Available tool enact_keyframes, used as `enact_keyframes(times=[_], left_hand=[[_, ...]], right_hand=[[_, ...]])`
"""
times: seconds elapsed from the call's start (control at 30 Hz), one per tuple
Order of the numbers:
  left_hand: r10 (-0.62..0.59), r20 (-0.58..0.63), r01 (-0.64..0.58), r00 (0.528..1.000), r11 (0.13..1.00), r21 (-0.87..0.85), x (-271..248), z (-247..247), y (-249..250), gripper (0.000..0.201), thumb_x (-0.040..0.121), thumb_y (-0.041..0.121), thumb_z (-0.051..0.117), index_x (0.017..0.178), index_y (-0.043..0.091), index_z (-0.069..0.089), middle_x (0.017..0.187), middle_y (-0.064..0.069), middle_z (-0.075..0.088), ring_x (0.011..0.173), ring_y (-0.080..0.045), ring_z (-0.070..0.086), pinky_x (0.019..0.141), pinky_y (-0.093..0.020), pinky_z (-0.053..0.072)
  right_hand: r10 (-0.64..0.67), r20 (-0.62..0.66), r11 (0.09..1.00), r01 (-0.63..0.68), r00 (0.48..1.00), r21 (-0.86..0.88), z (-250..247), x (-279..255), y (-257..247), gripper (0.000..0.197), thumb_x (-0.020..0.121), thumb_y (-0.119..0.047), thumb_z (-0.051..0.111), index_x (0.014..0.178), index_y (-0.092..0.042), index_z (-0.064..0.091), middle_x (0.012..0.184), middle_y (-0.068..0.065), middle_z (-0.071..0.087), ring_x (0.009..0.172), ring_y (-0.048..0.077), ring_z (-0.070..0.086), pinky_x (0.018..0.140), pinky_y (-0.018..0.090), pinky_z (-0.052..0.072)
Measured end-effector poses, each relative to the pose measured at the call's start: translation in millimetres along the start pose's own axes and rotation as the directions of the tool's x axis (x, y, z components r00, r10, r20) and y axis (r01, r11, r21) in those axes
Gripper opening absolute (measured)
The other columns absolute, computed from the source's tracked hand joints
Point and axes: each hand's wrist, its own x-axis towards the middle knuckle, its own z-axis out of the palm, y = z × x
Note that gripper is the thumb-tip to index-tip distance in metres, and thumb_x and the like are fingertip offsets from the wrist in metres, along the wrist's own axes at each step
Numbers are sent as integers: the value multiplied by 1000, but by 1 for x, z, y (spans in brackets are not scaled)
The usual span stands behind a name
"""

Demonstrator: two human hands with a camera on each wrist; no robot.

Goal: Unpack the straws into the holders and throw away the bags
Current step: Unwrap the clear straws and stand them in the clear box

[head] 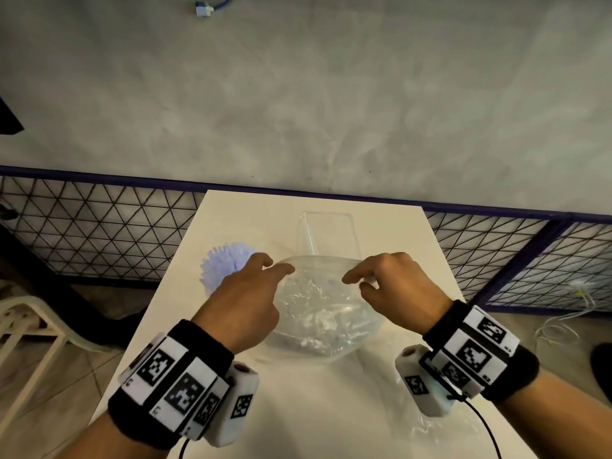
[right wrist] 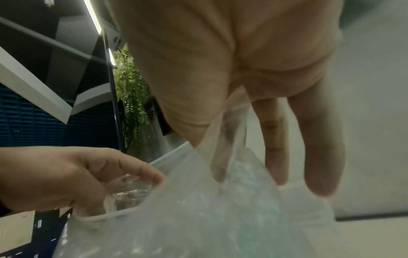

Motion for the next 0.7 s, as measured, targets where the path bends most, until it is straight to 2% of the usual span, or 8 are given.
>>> enact_keyframes(times=[0.07, 0.13, 0.2, 0.3, 0.4, 0.47, 0.57, 0.7], left_hand=[[-15, 88, 18, 996, 999, -30, -1, 2, -4, 71, 84, 3, 37, 144, 39, 29, 147, 6, 34, 120, -21, 48, 96, -29, 41], [-25, 135, 40, 991, 994, -107, -2, 4, -8, 69, 84, 3, 38, 143, 38, 31, 133, 1, 51, 97, -18, 56, 75, -24, 43], [-42, 147, 77, 988, 968, -241, -1, 8, -12, 68, 83, 0, 40, 140, 37, 38, 126, -1, 58, 93, -16, 59, 66, -21, 43], [-76, 116, 119, 990, 894, -431, 2, 13, -17, 66, 81, -6, 40, 133, 33, 49, 120, 6, 61, 101, -14, 60, 68, -22, 50], [-75, 61, 96, 995, 854, -511, 7, 13, -23, 65, 79, -10, 41, 126, 31, 58, 111, 12, 64, 99, -11, 62, 79, -32, 59], [-77, 35, 84, 996, 843, -531, 10, 13, -29, 64, 77, -10, 43, 120, 32, 65, 114, 15, 65, 105, -3, 61, 84, -28, 57], [-102, 47, 110, 994, 808, -579, 10, 23, -39, 59, 76, -10, 46, 112, 31, 70, 116, 20, 64, 100, 0, 63, 87, -33, 58], [-90, 83, 122, 992, 768, -629, 10, 42, -48, 60, 74, -8, 52, 116, 32, 69, 119, 21, 66, 112, -1, 59, 98, -32, 52]], right_hand=[[-18, 107, 995, 7, 994, 103, 6, -3, 5, 67, 80, 9, 44, 126, -34, 66, 133, -11, 64, 119, 12, 60, 97, 19, 46], [-56, 226, 976, 6, 973, 218, 10, -6, 10, 83, 77, 12, 37, 137, -43, 54, 144, -13, 53, 116, 14, 62, 96, 26, 52], [-92, 319, 952, -11, 943, 307, 14, -10, 11, 90, 77, 12, 36, 141, -50, 43, 145, -14, 51, 113, 14, 64, 94, 33, 55], [-102, 361, 880, -85, 927, 467, 18, -9, 11, 94, 72, 19, 34, 141, -44, 45, 134, -10, 60, 128, 2, 53, 101, 25, 50], [-78, 341, 785, -153, 937, 600, 17, -5, 14, 87, 72, 24, 34, 127, -40, 57, 123, -7, 69, 121, 0, 58, 87, 16, 52], [-53, 313, 723, -180, 948, 667, 20, -5, 19, 76, 77, 22, 38, 122, -34, 65, 120, -5, 71, 116, 4, 63, 86, 21, 53], [28, 346, 589, -296, 938, 752, 33, -8, 25, 58, 89, 23, 40, 118, -17, 70, 114, -4, 74, 101, 4, 69, 76, 24, 58], [65, 416, 462, -397, 907, 793, 54, -8, 34, 55, 88, 24, 39, 119, -10, 70, 123, 4, 71, 115, 25, 67, 100, 49, 52]])
